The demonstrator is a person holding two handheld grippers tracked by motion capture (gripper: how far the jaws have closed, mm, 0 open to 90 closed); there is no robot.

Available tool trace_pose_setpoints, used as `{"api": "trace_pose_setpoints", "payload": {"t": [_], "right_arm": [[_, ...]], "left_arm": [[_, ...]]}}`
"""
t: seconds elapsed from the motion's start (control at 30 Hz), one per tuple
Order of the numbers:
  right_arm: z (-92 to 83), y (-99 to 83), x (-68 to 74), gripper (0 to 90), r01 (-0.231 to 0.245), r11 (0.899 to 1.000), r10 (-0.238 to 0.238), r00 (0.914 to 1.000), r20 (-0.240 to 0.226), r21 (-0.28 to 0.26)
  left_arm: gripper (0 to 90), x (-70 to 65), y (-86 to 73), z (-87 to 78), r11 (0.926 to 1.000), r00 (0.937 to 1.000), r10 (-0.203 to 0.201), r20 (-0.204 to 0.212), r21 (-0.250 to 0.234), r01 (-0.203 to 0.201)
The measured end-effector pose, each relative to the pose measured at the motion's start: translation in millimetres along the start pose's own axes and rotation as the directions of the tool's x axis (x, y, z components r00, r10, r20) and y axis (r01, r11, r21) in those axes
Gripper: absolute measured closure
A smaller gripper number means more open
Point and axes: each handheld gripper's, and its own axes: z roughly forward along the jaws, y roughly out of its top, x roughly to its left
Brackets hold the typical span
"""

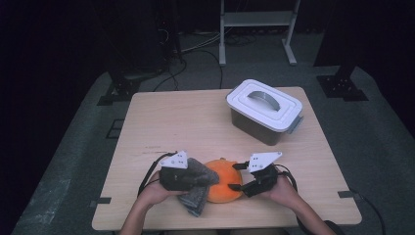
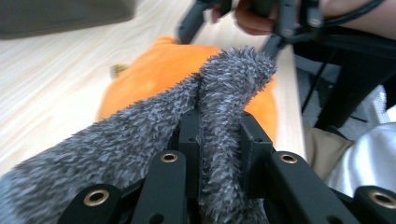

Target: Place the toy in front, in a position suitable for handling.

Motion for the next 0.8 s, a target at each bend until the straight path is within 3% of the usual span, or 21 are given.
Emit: {"api": "trace_pose_setpoints", "payload": {"t": [0.13,0.23,0.37,0.5,0.63,0.73,0.8], "right_arm": [[-1.0,-1.0,2.6,30.7,0.014,1.0,-0.014,0.9999,0.006,0.008],[-0.8,-1.0,3.1,30.7,0.023,1.0,-0.023,0.9997,0.007,0.01],[0.4,0.3,4.3,31.1,0.037,0.999,-0.037,0.9993,0.003,0.013],[3.9,1.8,10.6,31.1,0.112,0.993,-0.111,0.9936,-0.019,0.026],[2.4,2.9,9.8,30.3,0.085,0.996,-0.084,0.9961,-0.026,0.021],[-4.2,6.5,3.9,32.0,0.061,0.998,-0.062,0.9975,-0.034,-0.025],[-6.7,6.9,-1.2,31.7,0.019,0.998,-0.02,0.9994,-0.029,-0.057]], "left_arm": [[74.3,6.7,-7.5,-8.3,0.9993,0.9989,-0.036,-0.03,-0.001,0.036],[74.3,6.6,-6.9,-10.1,0.9991,0.9989,-0.04,-0.024,-0.014,0.04],[74.3,-2.3,5.9,-7.3,0.999,1.0,-0.003,0.007,-0.045,0.004],[74.0,-11.3,14.7,0.8,0.9985,0.9991,0.041,0.015,-0.037,-0.04],[74.8,-5.4,5.1,5.2,1.0,0.9999,0.006,0.01,-0.006,-0.006],[74.8,-5.9,1.2,5.2,1.0,0.9987,-0.001,0.051,0.01,0.0],[74.7,-7.6,1.5,6.0,0.9997,0.997,0.005,0.077,0.022,-0.007]]}}
